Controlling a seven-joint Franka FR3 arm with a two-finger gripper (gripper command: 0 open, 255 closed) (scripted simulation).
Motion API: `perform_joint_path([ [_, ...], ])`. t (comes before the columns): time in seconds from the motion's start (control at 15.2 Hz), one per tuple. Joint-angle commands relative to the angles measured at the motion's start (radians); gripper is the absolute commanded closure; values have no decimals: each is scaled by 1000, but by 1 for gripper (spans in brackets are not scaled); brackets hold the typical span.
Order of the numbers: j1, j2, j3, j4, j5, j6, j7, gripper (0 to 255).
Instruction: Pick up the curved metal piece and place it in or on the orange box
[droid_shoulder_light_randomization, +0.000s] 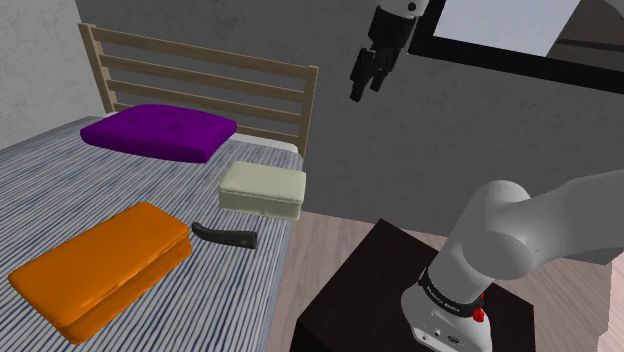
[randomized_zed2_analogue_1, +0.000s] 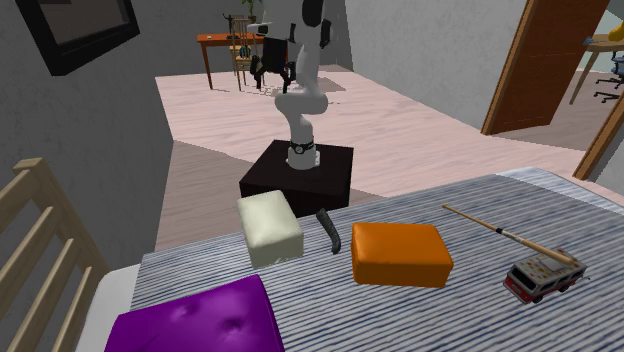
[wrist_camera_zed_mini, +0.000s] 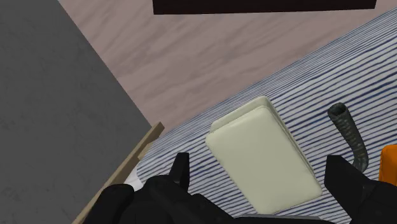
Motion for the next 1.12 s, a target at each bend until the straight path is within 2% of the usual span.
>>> perform_joint_path([
  [0.0, 0, 0, 0, 0, 0, 0, 0, 0],
  [0.53, 48, 177, 49, -68, 19, 213, 0, 0],
  [1.06, 86, 404, 105, -70, 17, 411, 5, 0],
])
